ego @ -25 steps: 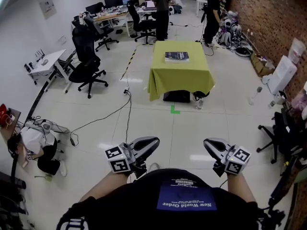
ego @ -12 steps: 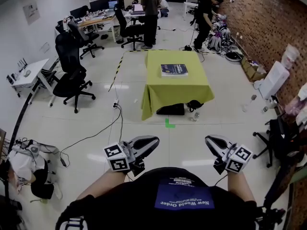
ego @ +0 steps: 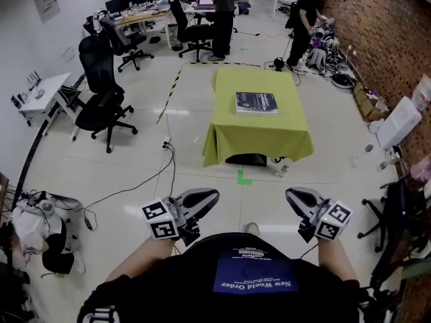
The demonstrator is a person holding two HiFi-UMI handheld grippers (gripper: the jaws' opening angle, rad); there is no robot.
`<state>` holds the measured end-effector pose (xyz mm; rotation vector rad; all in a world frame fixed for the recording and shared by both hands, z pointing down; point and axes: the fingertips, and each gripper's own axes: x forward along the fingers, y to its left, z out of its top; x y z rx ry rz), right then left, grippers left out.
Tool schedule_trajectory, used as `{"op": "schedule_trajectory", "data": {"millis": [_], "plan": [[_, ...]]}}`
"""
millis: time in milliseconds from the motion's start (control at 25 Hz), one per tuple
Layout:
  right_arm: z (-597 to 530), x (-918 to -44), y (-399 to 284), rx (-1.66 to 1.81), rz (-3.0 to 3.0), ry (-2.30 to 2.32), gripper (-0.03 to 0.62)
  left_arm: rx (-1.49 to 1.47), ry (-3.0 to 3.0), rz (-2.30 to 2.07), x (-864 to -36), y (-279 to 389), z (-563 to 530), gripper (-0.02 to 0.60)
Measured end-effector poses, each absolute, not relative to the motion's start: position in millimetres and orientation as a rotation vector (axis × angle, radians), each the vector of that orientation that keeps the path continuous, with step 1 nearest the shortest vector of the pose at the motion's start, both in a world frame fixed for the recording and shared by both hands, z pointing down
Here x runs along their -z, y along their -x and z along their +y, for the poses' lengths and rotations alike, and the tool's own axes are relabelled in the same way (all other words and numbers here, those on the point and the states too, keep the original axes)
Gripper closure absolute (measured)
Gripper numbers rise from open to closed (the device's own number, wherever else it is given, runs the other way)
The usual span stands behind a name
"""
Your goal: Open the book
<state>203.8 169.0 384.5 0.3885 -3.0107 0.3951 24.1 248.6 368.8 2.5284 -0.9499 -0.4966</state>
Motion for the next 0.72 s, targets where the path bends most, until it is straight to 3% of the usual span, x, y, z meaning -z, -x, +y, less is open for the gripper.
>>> {"op": "schedule_trajectory", "data": {"millis": [720], "plan": [[-100,-371,-205,-0.28,-3.026,0.019,0.608,0.504,-2.434,-1.26,-344,-53,9,0.571]]}}
